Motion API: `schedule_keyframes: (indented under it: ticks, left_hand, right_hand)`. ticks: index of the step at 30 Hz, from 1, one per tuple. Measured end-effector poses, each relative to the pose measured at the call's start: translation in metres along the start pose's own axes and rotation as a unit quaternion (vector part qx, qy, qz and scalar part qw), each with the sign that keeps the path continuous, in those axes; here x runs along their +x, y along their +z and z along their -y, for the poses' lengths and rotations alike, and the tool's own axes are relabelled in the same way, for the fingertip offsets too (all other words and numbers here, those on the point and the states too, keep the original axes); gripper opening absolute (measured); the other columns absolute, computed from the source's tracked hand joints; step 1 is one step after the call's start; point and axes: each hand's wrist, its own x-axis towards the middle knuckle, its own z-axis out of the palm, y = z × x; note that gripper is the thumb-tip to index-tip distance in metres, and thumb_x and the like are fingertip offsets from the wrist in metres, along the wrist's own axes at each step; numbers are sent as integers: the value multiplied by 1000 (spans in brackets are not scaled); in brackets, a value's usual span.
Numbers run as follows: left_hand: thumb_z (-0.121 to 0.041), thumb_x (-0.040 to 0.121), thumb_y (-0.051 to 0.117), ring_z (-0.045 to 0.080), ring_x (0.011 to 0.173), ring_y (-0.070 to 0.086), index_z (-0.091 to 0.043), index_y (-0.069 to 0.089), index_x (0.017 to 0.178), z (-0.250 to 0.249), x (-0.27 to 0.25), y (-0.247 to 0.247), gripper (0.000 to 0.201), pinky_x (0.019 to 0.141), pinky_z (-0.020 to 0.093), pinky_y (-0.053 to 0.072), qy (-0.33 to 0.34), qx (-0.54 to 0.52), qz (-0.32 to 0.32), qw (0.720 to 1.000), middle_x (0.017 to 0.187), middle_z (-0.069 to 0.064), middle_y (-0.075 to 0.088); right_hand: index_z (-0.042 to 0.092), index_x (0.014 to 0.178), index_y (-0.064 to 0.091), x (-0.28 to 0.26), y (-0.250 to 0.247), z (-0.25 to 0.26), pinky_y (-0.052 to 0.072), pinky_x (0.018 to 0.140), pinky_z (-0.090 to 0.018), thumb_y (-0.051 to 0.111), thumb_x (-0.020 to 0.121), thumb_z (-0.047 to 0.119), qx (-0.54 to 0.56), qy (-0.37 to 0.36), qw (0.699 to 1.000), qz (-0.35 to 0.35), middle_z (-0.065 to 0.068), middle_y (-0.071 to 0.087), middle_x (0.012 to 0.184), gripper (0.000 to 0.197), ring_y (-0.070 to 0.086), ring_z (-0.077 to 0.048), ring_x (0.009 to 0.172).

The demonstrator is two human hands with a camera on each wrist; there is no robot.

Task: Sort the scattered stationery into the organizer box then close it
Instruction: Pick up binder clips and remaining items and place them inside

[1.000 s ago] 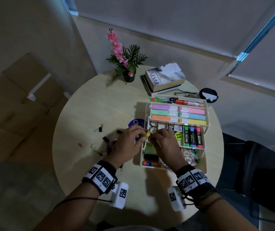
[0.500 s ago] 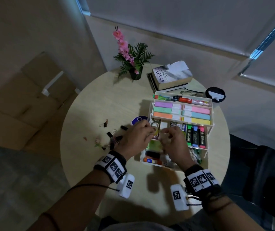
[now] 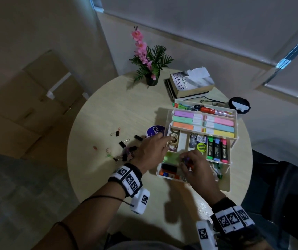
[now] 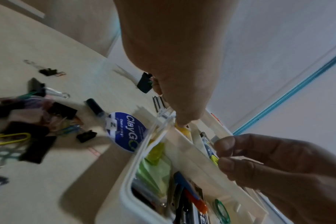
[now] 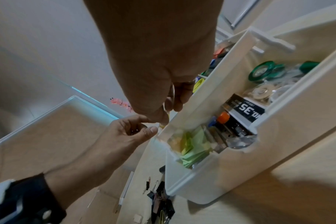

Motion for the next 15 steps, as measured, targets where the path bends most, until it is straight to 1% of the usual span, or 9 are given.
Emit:
schedule_keyframes:
  ticks: [1,2,4,5,7,9,12,13,15]
  left_hand:
    - [-24,100,64,23,96,64,-21,60,137,8,-8,-1,38,74,36,55,2,-12,-11,1000,116,2,61]
    - [-25,100,64,22,98,63,-21,60,136,16,-17,-3,37,74,35,54,0,-22,-21,1000,118,2,60]
    - [-25,99,64,22,98,62,-19,63,129,41,-37,-8,31,74,33,52,-16,-27,-28,999,117,2,59]
    - [-24,99,63,23,98,63,-19,65,125,56,-48,-9,27,74,34,53,-30,-30,-27,999,115,2,59]
    - [-20,97,63,24,99,63,-19,67,119,90,-71,-13,22,77,39,55,-70,-33,-19,997,114,1,58]
    - [-16,95,62,24,102,62,-20,68,118,127,-95,-17,24,80,41,56,-113,-28,-8,993,113,0,57]
    - [-13,93,66,28,111,57,-19,68,121,177,-126,-24,29,92,43,54,-171,-15,10,985,116,2,56]
    - [-12,93,66,29,115,55,-18,68,122,192,-134,-25,30,96,45,53,-187,-15,15,982,118,3,56]
    - [-10,92,67,29,119,52,-18,68,123,214,-145,-26,32,99,46,52,-212,-26,20,977,122,4,57]
  right_hand:
    - [20,104,69,2,4,6,52,70,-33,75,88,6,-3,-10,1000,6,7,54,98,22,56,-7,80]
    - [19,105,68,4,8,13,52,70,-32,75,89,7,-6,-22,1000,16,8,55,99,21,56,-8,78]
    - [18,108,69,10,18,28,50,72,-26,74,90,8,-13,-47,998,43,7,57,102,22,58,-8,79]
    - [18,109,69,14,26,36,50,72,-24,74,90,8,-19,-61,996,60,6,58,103,22,59,-9,80]
    - [17,111,69,21,44,50,51,73,-24,72,90,8,-27,-92,991,92,5,58,105,23,60,-10,82]
    - [16,114,69,27,69,60,50,74,-25,72,90,9,-35,-109,987,112,4,58,106,25,57,-9,83]
    - [16,122,67,37,109,66,49,80,-25,74,90,10,-48,-83,986,136,3,56,112,33,55,-8,87]
    - [16,124,66,40,120,67,49,81,-25,74,89,10,-55,-67,985,148,1,56,115,37,56,-10,90]
    - [14,127,66,47,140,71,50,82,-28,74,89,8,-74,-41,981,172,-3,58,117,40,61,-17,93]
